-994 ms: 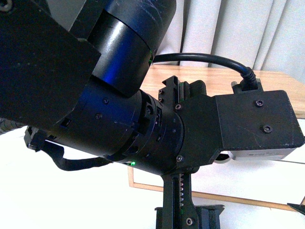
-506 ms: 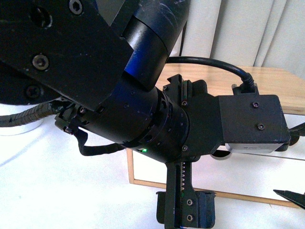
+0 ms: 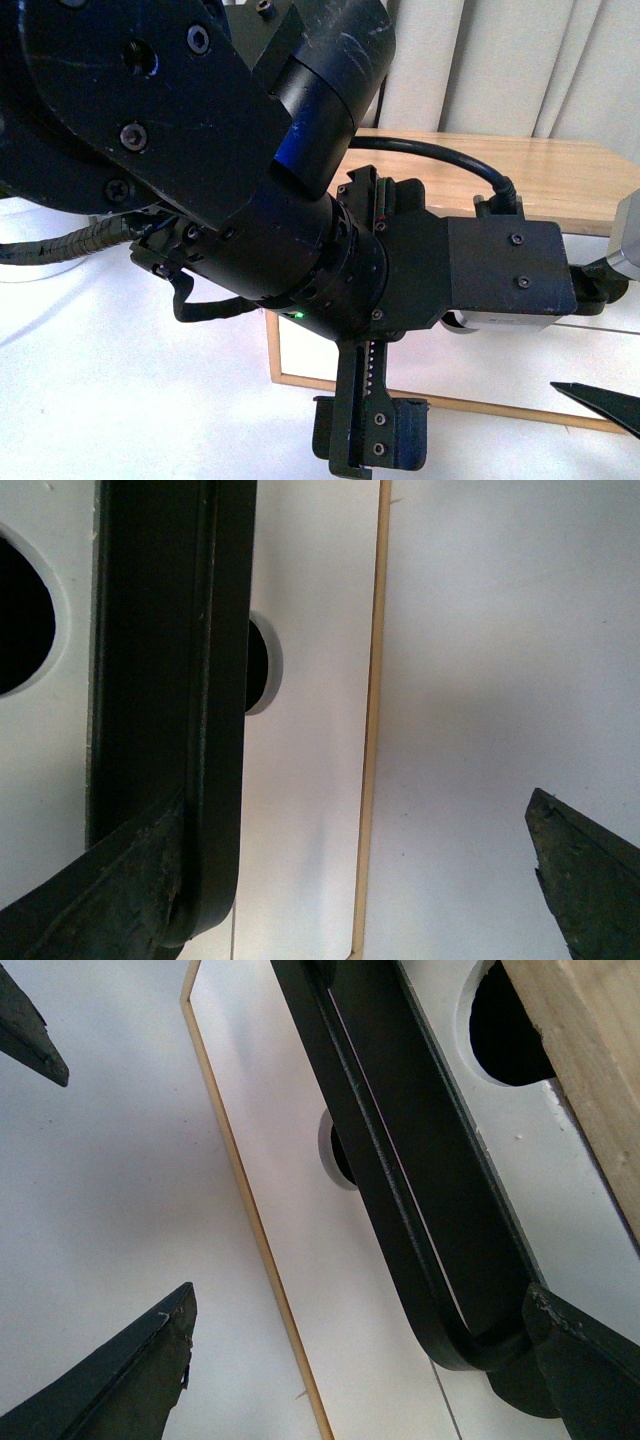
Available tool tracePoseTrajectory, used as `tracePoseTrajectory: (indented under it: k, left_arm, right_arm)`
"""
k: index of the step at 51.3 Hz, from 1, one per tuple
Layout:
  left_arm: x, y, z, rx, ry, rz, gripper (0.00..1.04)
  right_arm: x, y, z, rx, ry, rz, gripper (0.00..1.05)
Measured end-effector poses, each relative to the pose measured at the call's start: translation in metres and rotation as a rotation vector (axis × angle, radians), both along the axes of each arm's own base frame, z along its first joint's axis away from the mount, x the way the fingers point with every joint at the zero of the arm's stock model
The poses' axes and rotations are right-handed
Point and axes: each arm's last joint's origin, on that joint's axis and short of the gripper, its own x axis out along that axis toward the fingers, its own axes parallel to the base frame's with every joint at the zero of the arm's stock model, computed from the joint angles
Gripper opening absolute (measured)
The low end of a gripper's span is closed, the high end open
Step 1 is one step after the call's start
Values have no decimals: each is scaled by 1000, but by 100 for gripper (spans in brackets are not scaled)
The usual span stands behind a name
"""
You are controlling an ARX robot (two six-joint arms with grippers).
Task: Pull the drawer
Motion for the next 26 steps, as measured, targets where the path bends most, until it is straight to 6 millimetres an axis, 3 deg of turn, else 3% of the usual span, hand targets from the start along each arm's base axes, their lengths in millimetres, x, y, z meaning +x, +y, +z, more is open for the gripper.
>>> tracePoseTrajectory:
  k: [26]
  left_arm:
    - [2,0,-1,51,15,-9,98]
  right_arm:
    - [15,10,-5,19,25,13,96]
